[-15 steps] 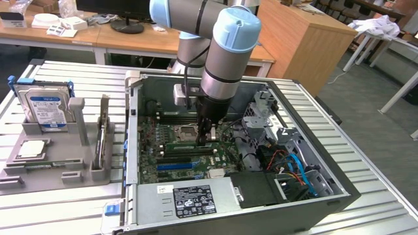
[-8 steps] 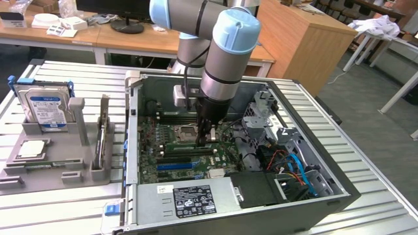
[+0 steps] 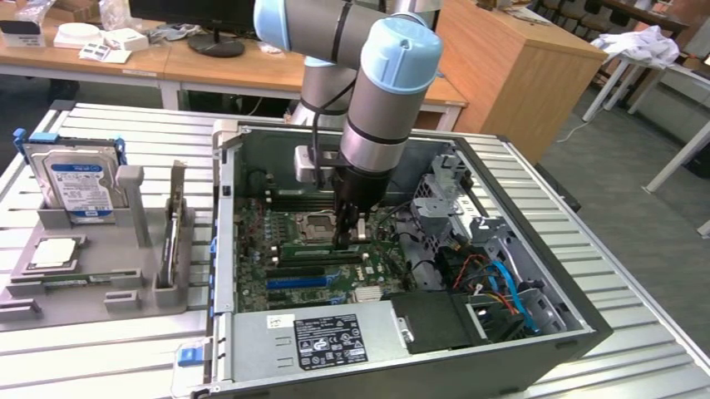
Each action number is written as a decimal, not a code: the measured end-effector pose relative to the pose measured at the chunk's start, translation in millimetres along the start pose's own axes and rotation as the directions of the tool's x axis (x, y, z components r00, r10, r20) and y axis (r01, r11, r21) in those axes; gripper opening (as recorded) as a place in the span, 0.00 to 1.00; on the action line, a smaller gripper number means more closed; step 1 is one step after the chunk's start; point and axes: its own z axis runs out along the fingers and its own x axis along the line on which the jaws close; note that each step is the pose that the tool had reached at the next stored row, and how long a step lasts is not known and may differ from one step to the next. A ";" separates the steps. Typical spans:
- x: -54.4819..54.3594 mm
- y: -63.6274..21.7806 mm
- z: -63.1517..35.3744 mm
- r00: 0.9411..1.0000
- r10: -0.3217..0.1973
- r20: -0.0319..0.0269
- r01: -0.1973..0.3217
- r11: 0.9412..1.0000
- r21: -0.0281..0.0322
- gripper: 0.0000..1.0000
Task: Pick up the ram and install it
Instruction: 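Insert the ram into the slot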
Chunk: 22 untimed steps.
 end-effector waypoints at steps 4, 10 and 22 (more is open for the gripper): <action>0.0 0.0 0.6 1.000 0.001 0.000 -0.001 1.000 0.000 0.11; 0.1 0.0 1.2 1.000 0.003 0.000 -0.003 1.000 0.000 0.11; -1.6 0.0 2.0 1.000 0.003 0.000 -0.003 1.000 0.000 0.11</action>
